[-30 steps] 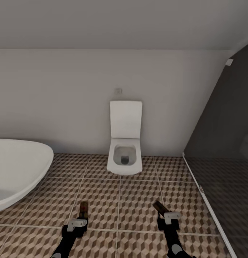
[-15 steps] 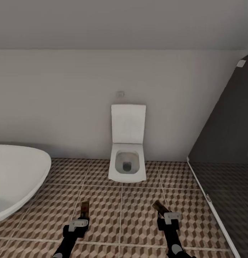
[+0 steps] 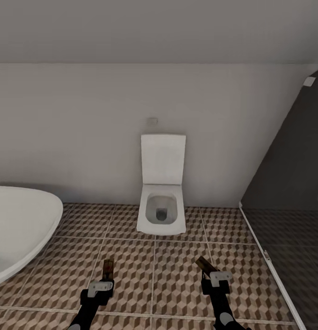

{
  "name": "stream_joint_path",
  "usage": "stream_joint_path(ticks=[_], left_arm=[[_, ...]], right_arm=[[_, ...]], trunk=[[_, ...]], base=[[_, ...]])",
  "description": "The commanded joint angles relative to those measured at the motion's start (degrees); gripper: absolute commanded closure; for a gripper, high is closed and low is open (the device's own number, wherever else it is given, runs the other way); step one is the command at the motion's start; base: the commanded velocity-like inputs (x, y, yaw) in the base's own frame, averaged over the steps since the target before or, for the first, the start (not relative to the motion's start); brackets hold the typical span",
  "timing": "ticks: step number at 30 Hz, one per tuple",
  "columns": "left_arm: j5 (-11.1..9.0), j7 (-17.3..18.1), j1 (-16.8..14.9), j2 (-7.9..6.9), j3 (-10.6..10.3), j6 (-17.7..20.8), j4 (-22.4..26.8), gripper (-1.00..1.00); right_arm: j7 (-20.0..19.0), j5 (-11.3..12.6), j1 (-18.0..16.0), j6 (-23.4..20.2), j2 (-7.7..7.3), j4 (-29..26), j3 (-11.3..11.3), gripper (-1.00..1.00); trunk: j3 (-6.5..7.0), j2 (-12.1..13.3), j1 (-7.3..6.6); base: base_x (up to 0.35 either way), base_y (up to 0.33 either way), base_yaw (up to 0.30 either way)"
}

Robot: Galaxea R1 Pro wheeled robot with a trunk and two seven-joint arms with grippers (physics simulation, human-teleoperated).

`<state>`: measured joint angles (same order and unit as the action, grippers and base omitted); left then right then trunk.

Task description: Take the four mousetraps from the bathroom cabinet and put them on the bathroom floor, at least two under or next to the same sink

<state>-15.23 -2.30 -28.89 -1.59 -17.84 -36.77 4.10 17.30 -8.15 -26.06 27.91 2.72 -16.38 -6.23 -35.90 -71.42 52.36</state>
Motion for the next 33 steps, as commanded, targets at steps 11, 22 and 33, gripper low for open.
stream_joint_path(ticks=[11,22,33], left_arm=[[-0.1,-2.4,0.0,-3.52,-0.4,38.7,22.0,1.0],[0.1,-4.8,-0.7,-3.17,0.9,53.3,26.3,1.0],[0.2,-5.1,-0.7,-2.79,0.6,53.2,34.2,1.0]], right_arm=[[0.4,-0.6,-0.1,-14.6,1.25,-11.5,-0.2,1.0],[0.7,1.4,-1.2,-26.7,1.42,-20.5,0.0,1.0],[0.6,2.5,-1.4,-30.0,1.05,-24.8,0.0,1.0]], trunk=[[-0.05,0.0,0.0],[-0.05,0.0,0.0],[-0.05,0.0,0.0]], base=[[0.0,0.0,0.0],[0.0,0.0,0.0],[0.0,0.0,0.0]])
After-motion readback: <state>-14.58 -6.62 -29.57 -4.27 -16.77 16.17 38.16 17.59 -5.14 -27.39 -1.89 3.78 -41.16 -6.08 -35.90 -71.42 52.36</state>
